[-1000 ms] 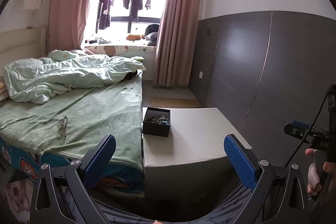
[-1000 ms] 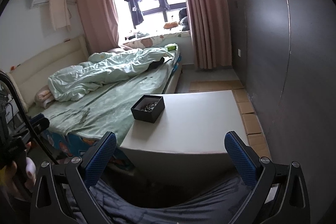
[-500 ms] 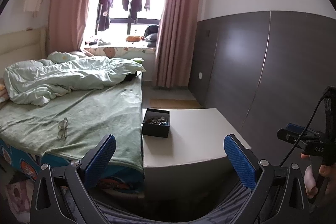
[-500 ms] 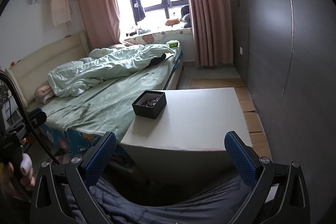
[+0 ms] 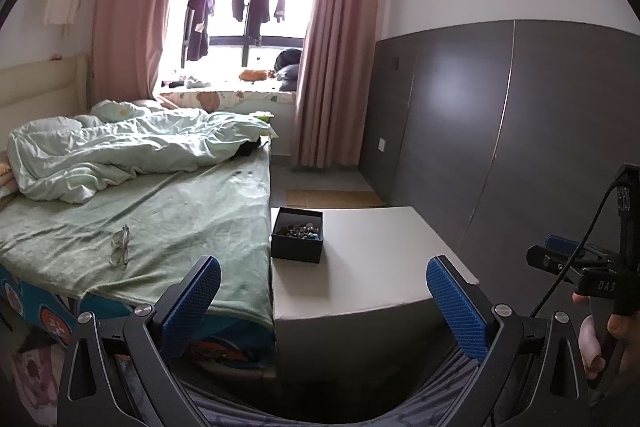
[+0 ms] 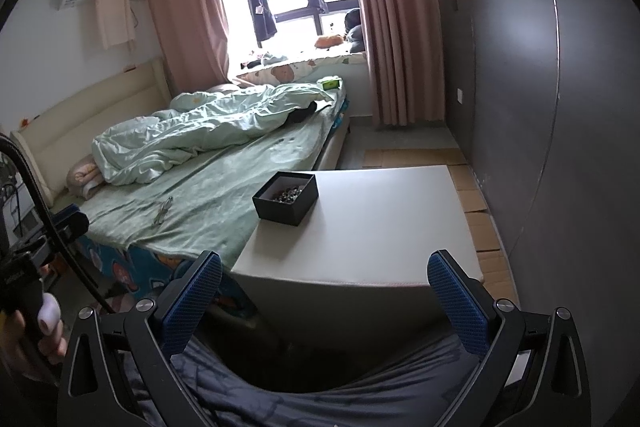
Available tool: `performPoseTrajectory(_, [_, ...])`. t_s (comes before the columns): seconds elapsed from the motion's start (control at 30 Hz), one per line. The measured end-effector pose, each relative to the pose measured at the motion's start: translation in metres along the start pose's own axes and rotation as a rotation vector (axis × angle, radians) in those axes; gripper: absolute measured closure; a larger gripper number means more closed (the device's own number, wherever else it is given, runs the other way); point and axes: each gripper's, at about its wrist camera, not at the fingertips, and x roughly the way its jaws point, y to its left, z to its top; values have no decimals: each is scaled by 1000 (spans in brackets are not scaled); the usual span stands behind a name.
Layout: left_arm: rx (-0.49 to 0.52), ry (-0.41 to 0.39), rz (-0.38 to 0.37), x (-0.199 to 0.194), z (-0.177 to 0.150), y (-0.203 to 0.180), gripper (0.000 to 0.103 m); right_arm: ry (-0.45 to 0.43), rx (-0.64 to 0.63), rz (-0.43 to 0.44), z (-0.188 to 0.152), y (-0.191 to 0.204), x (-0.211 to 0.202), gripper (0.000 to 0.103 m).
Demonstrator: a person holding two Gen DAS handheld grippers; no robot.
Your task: Organize jewelry
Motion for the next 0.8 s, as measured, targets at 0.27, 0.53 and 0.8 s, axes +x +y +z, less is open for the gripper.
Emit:
performPoseTrajectory(0.27, [9, -3, -11, -1, 0, -1, 0, 9, 7, 14, 0, -2, 0, 0])
performPoseTrajectory(0.53, [15, -4, -4, -2, 0, -3, 0, 11, 9, 12, -1, -3, 1, 0])
performPoseTrajectory(0.8, [22, -17, -14, -1, -1, -5, 0, 1, 22, -2, 0, -5, 2, 0])
